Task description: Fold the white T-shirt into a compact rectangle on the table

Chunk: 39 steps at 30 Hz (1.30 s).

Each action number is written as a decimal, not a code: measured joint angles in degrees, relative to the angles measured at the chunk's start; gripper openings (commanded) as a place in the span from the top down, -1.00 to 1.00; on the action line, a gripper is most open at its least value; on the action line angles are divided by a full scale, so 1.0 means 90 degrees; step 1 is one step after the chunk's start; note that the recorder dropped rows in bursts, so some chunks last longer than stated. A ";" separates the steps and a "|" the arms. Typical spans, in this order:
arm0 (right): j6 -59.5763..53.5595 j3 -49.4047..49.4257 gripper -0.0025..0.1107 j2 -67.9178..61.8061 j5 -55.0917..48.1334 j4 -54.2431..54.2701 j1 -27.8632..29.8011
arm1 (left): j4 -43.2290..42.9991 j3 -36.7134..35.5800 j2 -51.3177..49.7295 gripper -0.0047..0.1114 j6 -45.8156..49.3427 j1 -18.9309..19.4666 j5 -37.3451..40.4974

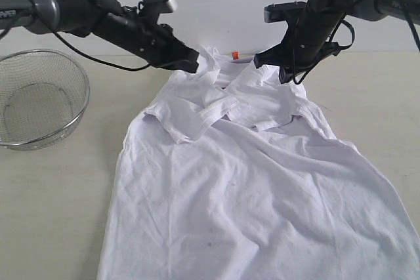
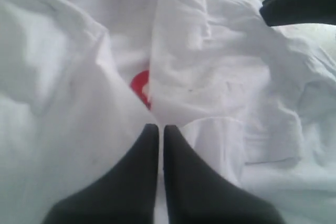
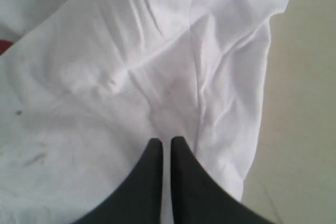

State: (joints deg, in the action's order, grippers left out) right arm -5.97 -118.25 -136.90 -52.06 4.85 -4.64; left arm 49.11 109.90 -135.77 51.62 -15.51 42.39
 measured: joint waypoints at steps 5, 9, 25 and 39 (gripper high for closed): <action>-0.0119 0.0000 0.96 0.0000 -0.0123 0.0124 0.0000 | -0.0020 0.0000 -0.0353 0.84 0.0018 -0.0264 -0.0421; -0.0194 0.0000 0.96 0.0000 -0.0237 0.0151 0.0000 | -0.0268 0.0000 -0.0439 0.84 -0.0068 -0.0219 -0.0642; -0.0310 0.0000 0.96 0.0000 -0.0328 0.0167 0.0000 | -0.0346 0.0111 -0.0734 0.84 -0.0159 -0.0014 -0.1075; -0.0336 0.0000 0.96 0.0000 -0.0428 0.0167 0.0000 | 0.0482 0.0961 -0.1184 0.84 0.0045 -0.0384 -0.0826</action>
State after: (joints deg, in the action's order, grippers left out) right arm -8.99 -118.25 -136.90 -55.91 6.35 -4.64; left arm 53.44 118.55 -146.43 52.02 -18.97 34.96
